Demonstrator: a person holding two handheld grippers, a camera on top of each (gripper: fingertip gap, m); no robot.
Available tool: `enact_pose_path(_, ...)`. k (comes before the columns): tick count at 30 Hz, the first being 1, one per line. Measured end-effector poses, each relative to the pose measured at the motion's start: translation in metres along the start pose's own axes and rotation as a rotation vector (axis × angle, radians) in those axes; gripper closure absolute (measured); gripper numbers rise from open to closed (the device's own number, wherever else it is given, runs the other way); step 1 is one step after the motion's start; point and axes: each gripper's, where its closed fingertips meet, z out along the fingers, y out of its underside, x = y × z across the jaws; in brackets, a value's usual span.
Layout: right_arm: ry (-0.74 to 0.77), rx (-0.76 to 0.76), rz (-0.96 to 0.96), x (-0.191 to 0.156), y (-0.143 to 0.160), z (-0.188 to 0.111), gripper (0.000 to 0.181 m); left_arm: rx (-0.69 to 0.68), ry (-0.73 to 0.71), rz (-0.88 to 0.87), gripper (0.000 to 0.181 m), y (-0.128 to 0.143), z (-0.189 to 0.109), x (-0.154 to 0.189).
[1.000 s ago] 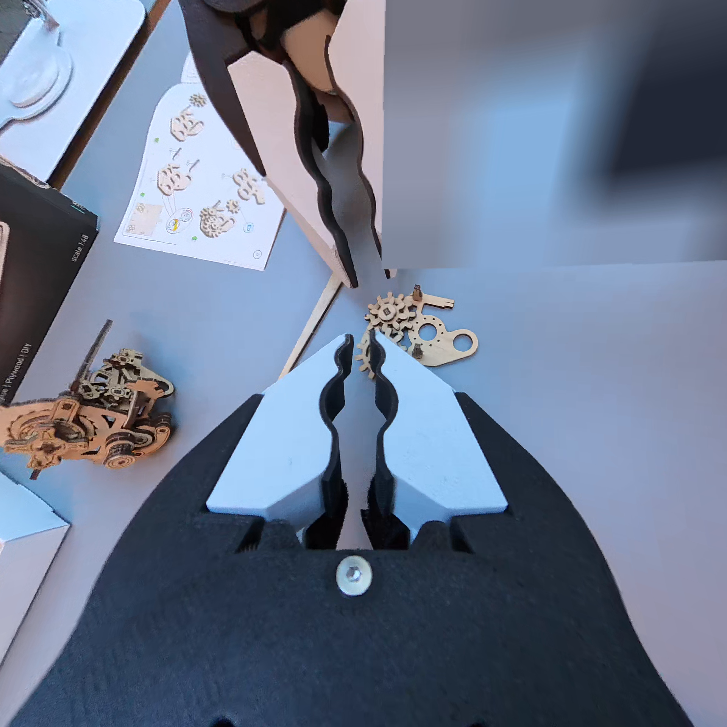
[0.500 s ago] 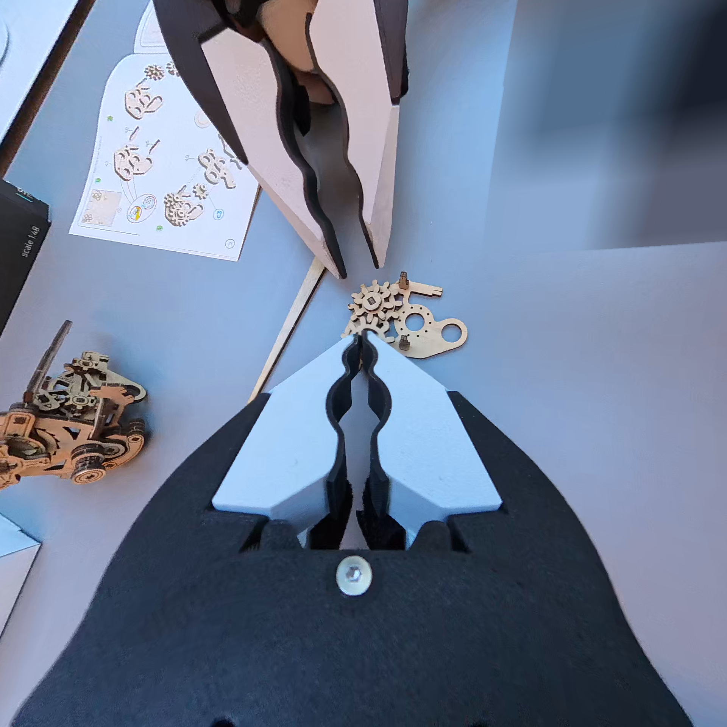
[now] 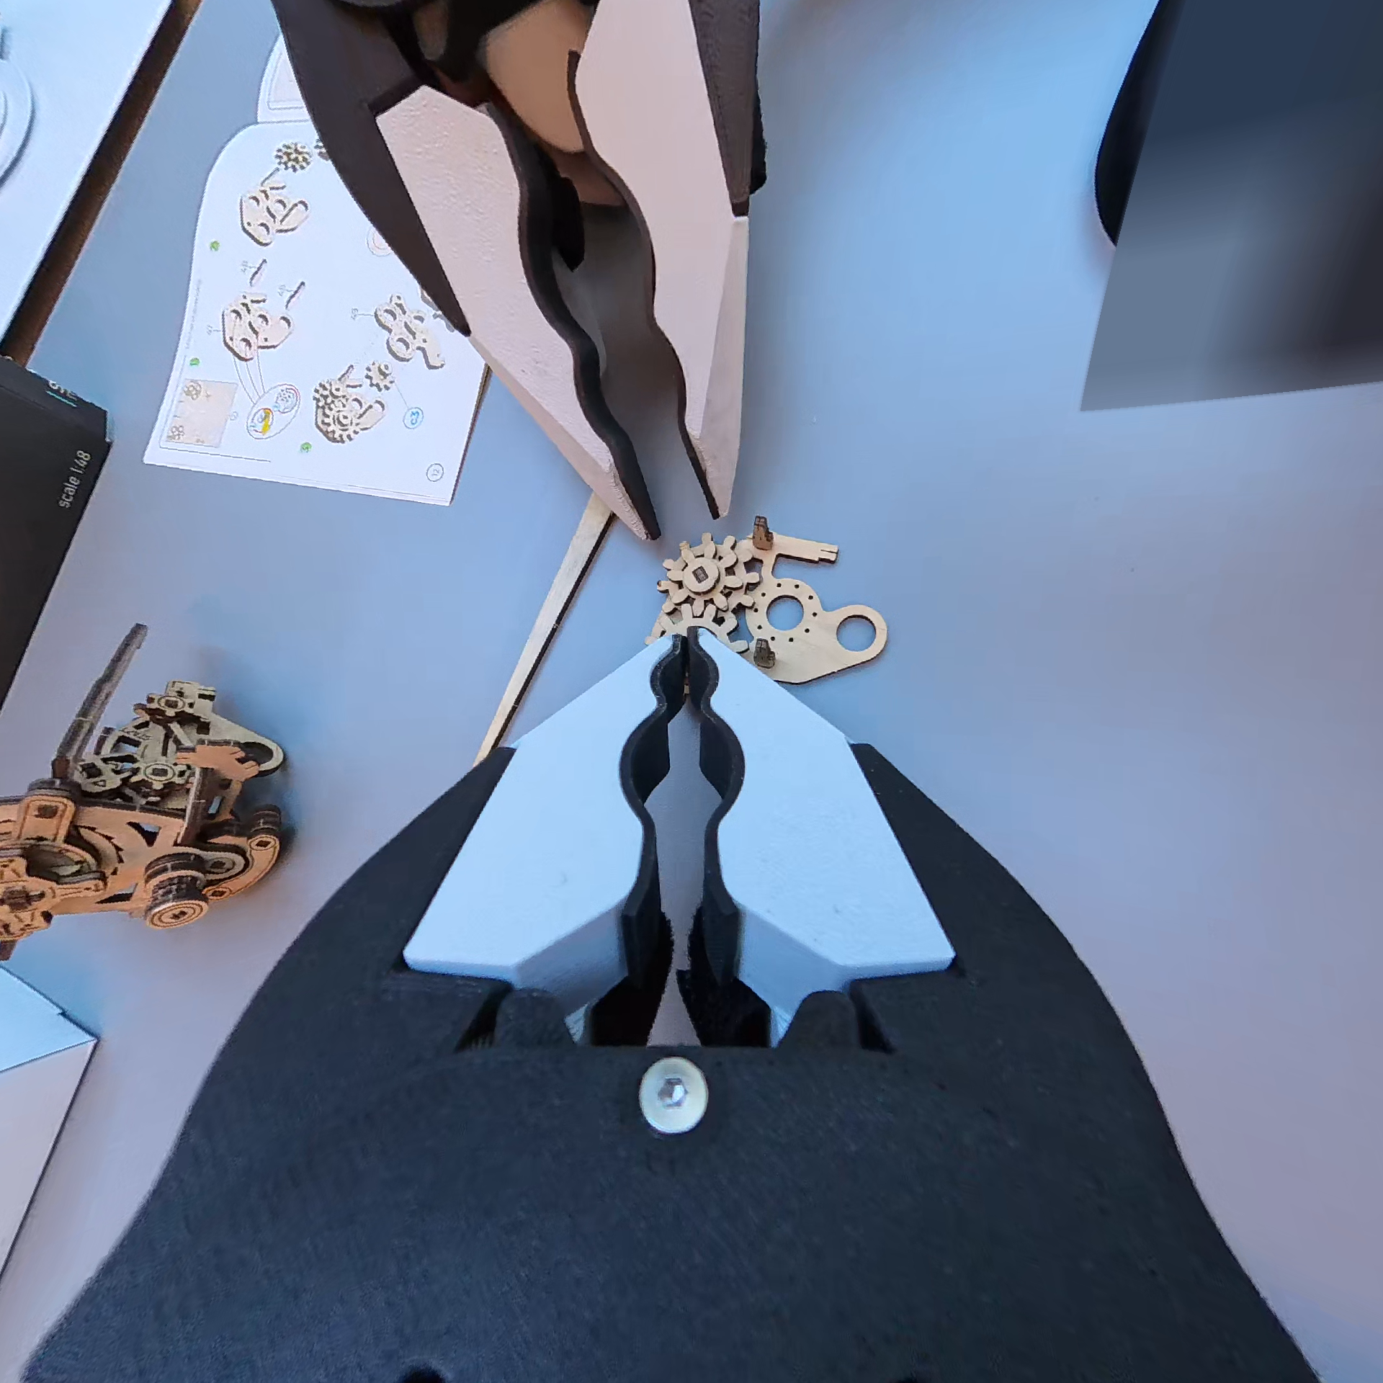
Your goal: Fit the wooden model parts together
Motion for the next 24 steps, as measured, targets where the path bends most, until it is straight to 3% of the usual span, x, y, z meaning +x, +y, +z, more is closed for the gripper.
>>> enact_pose_path(7,0.004,0.033,0.009,0.0,-0.003,-0.004,0.166,0.078,-0.008,-0.074,0.181,-0.011,-0.01,-0.007)
enact_pose_path(17,0.034,0.045,-0.002,0.0,-0.004,-0.006,0.166,0.002,-0.013,-0.064,0.181,0.001,-0.003,-0.006)
enact_pose_path(22,0.141,0.181,0.093,0.012,-0.033,-0.011,0.181,0.078,-0.217,-0.162,0.181,-0.008,-0.029,-0.045)
enact_pose_path(24,0.106,0.181,0.105,0.007,-0.044,-0.002,0.181,0.141,-0.248,-0.24,0.181,-0.012,-0.04,-0.056)
